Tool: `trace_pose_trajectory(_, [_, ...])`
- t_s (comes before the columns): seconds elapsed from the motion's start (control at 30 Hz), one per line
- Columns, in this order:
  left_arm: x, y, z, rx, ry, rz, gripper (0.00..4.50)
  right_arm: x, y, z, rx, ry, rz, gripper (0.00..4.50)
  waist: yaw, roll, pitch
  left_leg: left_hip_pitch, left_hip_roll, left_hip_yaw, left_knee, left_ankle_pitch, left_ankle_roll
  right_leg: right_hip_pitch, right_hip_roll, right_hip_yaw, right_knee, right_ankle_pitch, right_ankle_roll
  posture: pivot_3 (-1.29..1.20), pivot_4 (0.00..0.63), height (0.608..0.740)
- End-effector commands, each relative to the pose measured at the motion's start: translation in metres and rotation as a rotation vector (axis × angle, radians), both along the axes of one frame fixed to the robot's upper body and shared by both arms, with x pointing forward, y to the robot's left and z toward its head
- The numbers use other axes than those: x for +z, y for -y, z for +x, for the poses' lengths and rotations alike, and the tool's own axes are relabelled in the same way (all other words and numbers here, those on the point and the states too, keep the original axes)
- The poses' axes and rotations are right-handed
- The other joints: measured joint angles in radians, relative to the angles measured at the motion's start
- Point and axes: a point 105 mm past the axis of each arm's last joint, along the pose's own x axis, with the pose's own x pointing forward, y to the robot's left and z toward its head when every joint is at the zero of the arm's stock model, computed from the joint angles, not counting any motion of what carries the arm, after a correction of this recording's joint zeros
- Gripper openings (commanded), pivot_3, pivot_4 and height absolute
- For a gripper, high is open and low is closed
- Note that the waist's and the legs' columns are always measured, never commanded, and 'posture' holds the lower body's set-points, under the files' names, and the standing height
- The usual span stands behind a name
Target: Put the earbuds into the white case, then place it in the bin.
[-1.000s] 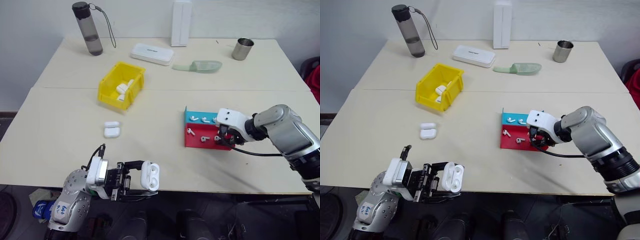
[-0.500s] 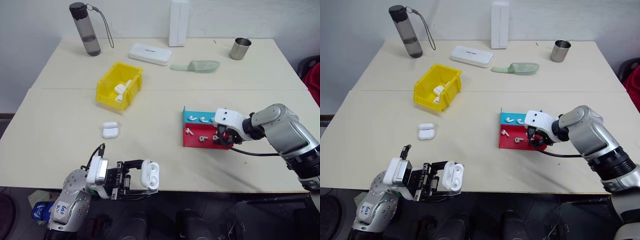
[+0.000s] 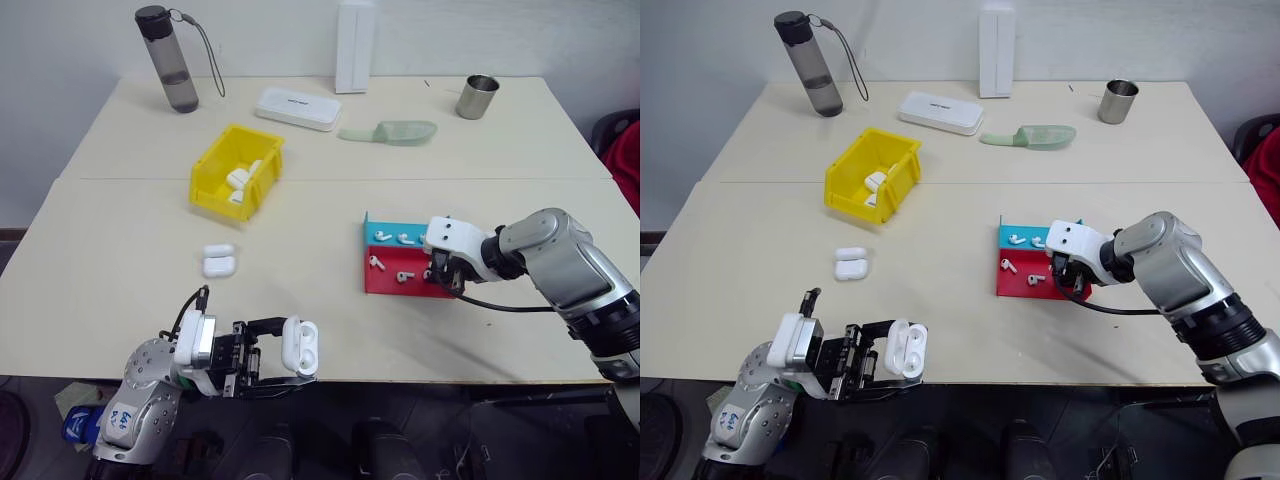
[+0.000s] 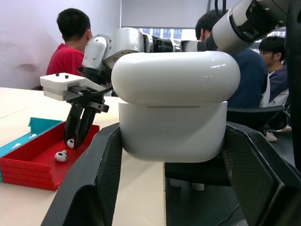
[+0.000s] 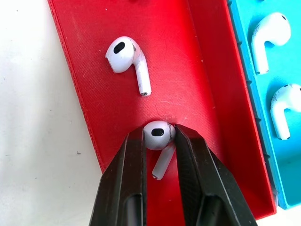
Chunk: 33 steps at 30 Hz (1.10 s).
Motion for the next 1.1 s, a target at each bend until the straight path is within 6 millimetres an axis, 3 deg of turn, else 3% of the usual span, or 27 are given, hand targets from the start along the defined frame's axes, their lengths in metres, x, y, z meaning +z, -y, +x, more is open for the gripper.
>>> trace_pose_trajectory(0.03, [0.012,0.000,-0.004,-0.007,0.056,-0.034,2.76,0.020,-0.001,-0.002,0.016,0.042,0.111,0.44,0.000,0.000,0.000,0.000,0.000,0.000,0.000,0.000,0.000,0.000,0.000,0.000,0.000,0.000,0.000,0.00,0.150,0.740])
trace_pose_trajectory(0.17, [0.017,0.000,-0.001,-0.022,0.071,-0.048,2.76,0.057,-0.001,-0.014,0.107,0.116,0.291,0.44,0.003,0.000,0.000,-0.001,0.000,0.000,0.000,0.000,0.000,-0.001,0.000,0.000,0.000,0.000,0.000,0.00,0.150,0.740])
trace_pose_trajectory(0.27, [0.022,0.001,0.007,-0.024,0.077,-0.068,2.76,0.094,-0.026,-0.039,0.360,0.219,0.611,0.44,0.004,-0.001,0.000,-0.001,0.000,0.000,0.000,0.000,0.000,0.000,0.000,-0.001,0.000,0.000,0.000,0.00,0.150,0.740])
trace_pose_trajectory(0.43, [0.035,0.004,0.026,-0.030,0.081,-0.110,2.76,0.132,-0.060,-0.087,0.573,0.281,1.133,0.44,-0.003,-0.001,0.000,0.000,0.000,0.000,0.000,0.000,0.000,0.000,0.001,-0.001,0.002,0.000,0.000,0.00,0.150,0.740])
trace_pose_trajectory(0.57, [0.043,0.008,0.039,-0.038,0.082,-0.138,2.76,0.135,-0.094,-0.108,0.665,0.355,1.287,0.44,-0.001,-0.001,0.000,0.001,0.000,0.000,0.001,0.001,-0.001,0.000,0.001,-0.001,0.004,0.000,0.000,0.00,0.150,0.740])
trace_pose_trajectory(0.67, [0.049,0.010,0.044,-0.045,0.074,-0.159,2.76,0.131,-0.112,-0.117,0.759,0.403,1.287,0.44,-0.003,-0.001,0.000,0.001,0.000,0.000,0.001,0.001,-0.001,-0.001,0.000,-0.001,0.004,0.000,0.000,0.00,0.150,0.740])
trace_pose_trajectory(1.1, [0.063,0.020,0.045,-0.062,0.052,-0.210,2.76,0.113,-0.137,-0.119,0.900,0.442,1.257,0.44,-0.004,-0.001,0.000,0.001,0.000,-0.001,0.001,0.001,-0.001,-0.001,0.000,-0.001,0.004,0.000,0.000,0.00,0.150,0.740])
